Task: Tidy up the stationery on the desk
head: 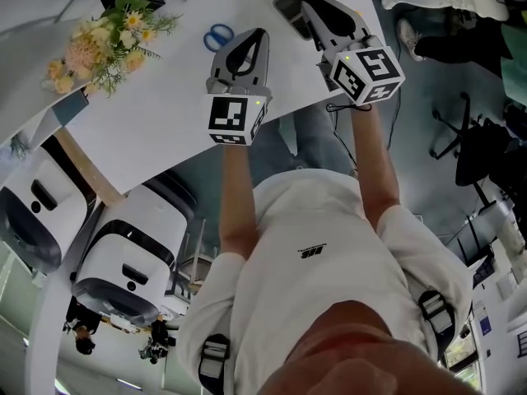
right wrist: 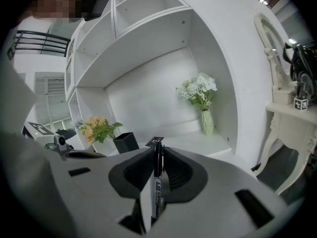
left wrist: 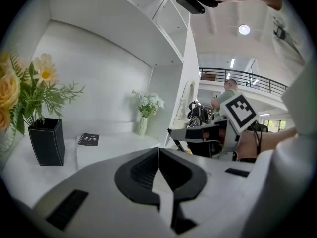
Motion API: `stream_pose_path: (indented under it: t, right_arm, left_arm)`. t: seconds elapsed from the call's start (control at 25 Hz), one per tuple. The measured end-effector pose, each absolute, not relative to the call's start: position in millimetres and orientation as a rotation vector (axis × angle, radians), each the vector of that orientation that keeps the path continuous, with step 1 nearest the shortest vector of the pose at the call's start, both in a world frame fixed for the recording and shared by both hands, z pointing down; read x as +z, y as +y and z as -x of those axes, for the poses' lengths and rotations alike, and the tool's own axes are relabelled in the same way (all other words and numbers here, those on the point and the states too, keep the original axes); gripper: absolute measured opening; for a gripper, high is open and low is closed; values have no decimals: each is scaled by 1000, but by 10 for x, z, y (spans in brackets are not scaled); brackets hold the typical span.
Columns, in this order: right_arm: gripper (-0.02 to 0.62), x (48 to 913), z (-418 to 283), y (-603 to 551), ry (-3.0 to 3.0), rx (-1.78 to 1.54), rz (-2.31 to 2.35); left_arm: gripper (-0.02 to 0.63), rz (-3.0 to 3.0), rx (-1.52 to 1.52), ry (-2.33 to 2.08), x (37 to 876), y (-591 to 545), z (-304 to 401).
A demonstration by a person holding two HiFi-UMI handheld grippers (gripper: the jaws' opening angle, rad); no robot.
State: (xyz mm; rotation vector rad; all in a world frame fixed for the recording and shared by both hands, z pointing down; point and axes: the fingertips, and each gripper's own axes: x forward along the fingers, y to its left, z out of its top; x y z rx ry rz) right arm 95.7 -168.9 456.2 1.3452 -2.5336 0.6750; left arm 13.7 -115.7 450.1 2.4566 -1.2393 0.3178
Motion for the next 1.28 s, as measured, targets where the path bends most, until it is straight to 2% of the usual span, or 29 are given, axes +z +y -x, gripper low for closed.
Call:
stream_pose_path:
  t: [0.52, 0.76, 0.96, 1.28]
  right_arm:
    - [44, 4672, -1100, -1997, -2634, 751, -1454]
    - [48, 4741, -959, -1985, -2620, 656, -1382]
    - [75, 4764, -948, -1935, -2586, 622, -1376]
    - [74, 4582, -934, -1829, -2545, 479, -1394]
  left_arm:
    - [0, -2460, 334, -1203, 4572, -1301, -348]
    - [0, -2446, 338, -1211, 4607, -1312, -329]
    - [0, -2436, 334, -1227, 4620, -1300, -243]
    - [0, -2421, 322, -1270, 4582, -1212, -41]
